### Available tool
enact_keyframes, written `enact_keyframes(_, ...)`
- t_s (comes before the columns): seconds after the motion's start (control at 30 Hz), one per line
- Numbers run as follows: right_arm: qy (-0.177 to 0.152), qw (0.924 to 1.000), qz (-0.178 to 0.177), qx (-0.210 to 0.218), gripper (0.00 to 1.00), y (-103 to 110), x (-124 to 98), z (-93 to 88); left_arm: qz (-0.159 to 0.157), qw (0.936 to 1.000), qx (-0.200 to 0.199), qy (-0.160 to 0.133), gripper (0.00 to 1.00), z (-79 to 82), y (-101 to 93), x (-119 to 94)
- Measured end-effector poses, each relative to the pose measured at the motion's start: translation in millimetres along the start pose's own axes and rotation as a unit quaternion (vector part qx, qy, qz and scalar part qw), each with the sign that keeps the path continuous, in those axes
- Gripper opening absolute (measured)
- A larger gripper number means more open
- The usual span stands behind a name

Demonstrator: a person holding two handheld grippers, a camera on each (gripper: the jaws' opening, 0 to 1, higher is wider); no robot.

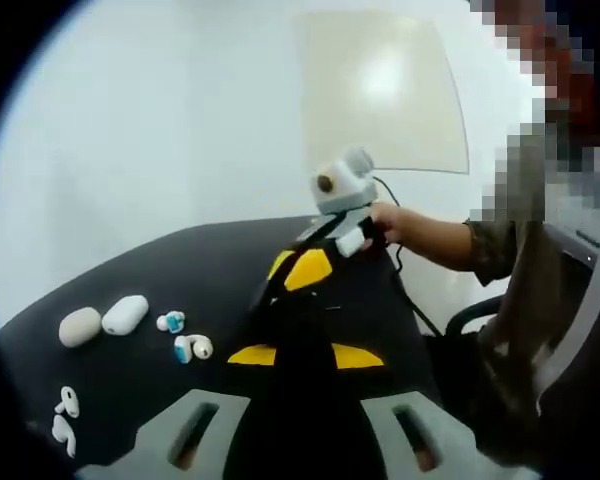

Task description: Pick up three earphones and place each one into its charging case using tactile feedback, ensure that each earphone is properly inserted and securely positioned inside the case.

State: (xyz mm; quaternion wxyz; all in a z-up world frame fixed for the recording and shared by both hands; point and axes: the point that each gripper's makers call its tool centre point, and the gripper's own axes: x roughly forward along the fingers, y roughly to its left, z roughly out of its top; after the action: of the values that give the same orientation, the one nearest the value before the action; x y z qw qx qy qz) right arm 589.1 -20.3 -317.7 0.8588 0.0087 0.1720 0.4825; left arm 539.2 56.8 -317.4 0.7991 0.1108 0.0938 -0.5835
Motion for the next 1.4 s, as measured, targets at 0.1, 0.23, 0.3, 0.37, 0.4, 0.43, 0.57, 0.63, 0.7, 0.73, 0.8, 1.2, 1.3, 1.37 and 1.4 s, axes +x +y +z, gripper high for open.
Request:
enact_keyframes(0.1,0.001,0.9994,-0.006,-0.034,0.20,1,1,-1.3,-0.003,1.0000,-0.001,-0.003,0.15,0.9,0.5,0)
enact_keyframes(0.23,0.004,0.9978,-0.010,-0.065,0.21,4,3,-2.7,-0.006,0.9999,-0.003,-0.008,0.15,2.9,0.3,-1)
enact_keyframes(0.3,0.008,0.9962,-0.008,-0.087,0.22,5,5,-3.2,-0.007,0.9999,-0.003,-0.009,0.15,3.2,0.4,-1)
enact_keyframes(0.37,0.011,0.9944,-0.011,-0.104,0.22,7,6,-2.9,-0.007,0.9999,-0.002,-0.009,0.15,3.3,0.7,-1)
enact_keyframes(0.4,0.011,0.9938,-0.011,-0.110,0.22,7,6,-2.6,-0.007,0.9999,-0.002,-0.009,0.15,3.3,0.8,-1)
enact_keyframes(0.43,0.013,0.9934,-0.009,-0.114,0.22,7,6,-2.2,-0.007,0.9999,-0.002,-0.008,0.15,3.3,0.8,0)
enact_keyframes(0.57,0.011,0.9937,-0.014,-0.110,0.21,5,4,9.2,-0.006,0.9999,-0.003,-0.008,0.15,3.2,0.8,0)
enact_keyframes(0.63,0.018,0.9944,-0.012,-0.104,0.18,11,5,13.2,-0.006,1.0000,-0.004,-0.007,0.15,3.1,1.0,0)
enact_keyframes(0.7,0.051,0.9919,-0.022,-0.114,0.12,17,5,10.1,-0.003,1.0000,-0.004,-0.006,0.15,2.6,1.7,1)
enact_keyframes(0.73,0.066,0.9890,-0.031,-0.129,0.12,18,7,9.1,-0.002,1.0000,-0.004,-0.005,0.15,2.3,1.9,1)
enact_keyframes(0.8,0.089,0.9810,-0.058,-0.163,0.12,16,9,7.7,-0.002,1.0000,-0.004,-0.005,0.15,2.0,2.0,1)
enact_keyframes(1.2,0.122,0.9757,-0.063,-0.171,0.13,21,25,6.0,-0.001,1.0000,0.000,-0.004,0.15,1.2,2.7,-2)
enact_keyframes(1.3,0.126,0.9730,-0.073,-0.179,0.14,13,23,6.6,-0.001,1.0000,0.000,-0.005,0.15,1.0,2.5,-3)
enact_keyframes(1.37,0.131,0.9722,-0.074,-0.180,0.14,9,22,5.5,0.000,1.0000,0.000,-0.004,0.15,0.9,2.3,-4)
enact_keyframes(1.4,0.133,0.9718,-0.074,-0.180,0.14,7,21,4.7,0.000,1.0000,0.001,-0.004,0.15,0.9,2.3,-4)
